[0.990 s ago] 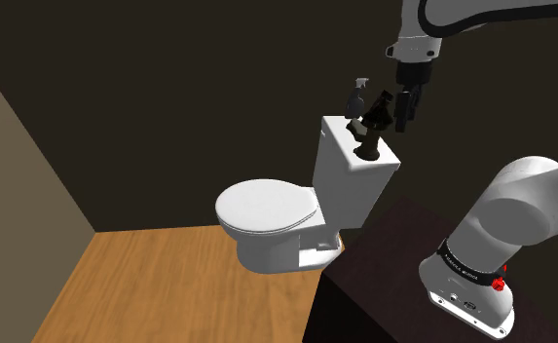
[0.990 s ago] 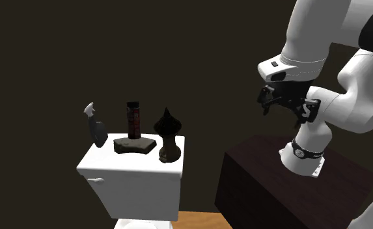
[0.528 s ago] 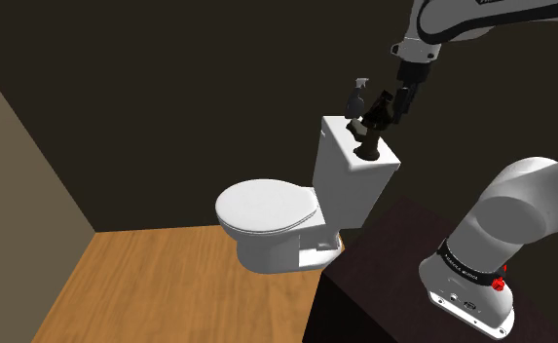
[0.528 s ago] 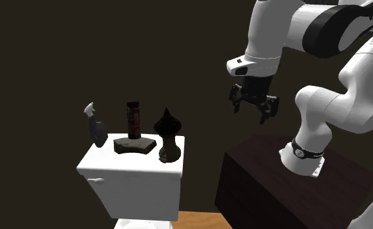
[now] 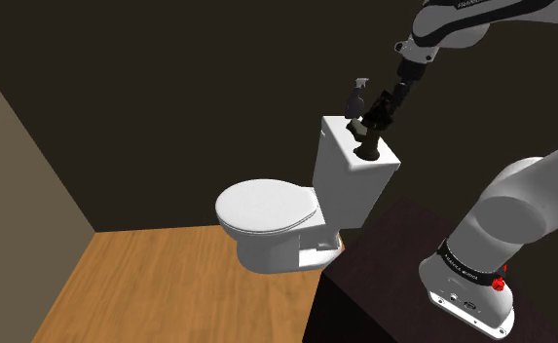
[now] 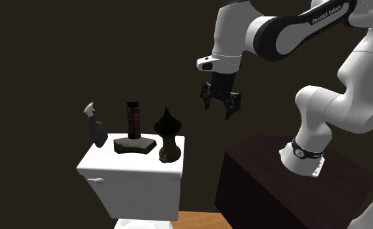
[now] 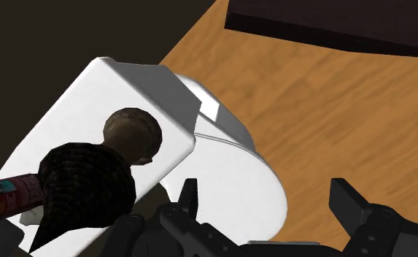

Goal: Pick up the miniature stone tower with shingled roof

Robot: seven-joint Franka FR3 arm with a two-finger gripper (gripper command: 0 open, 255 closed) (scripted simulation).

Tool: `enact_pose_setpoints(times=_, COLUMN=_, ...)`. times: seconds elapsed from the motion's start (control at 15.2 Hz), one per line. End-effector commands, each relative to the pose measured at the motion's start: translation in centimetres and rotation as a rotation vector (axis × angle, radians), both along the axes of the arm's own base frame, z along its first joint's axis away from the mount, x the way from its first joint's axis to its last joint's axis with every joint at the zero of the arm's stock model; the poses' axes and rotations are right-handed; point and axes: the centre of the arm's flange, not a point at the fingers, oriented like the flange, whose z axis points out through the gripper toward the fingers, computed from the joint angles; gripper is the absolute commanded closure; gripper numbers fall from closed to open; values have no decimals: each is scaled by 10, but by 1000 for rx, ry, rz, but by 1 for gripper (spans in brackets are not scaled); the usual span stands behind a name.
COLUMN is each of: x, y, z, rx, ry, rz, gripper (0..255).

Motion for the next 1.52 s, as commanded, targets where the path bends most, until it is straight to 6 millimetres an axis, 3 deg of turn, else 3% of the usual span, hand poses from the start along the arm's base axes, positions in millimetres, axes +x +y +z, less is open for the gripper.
enact_pose_setpoints(times=0.0, x=8, y=-21, z=-2, rx=7, ry=-38, rz=4, gripper=0)
enact_pose_setpoints(times=0.99, x=84, y=-191, z=-26, rx=74, ry=-305, rz=23, gripper=0)
enact_pose_setpoints(times=1.45, x=84, y=-191, z=-63, rx=74, ry=-305, rz=23, gripper=0)
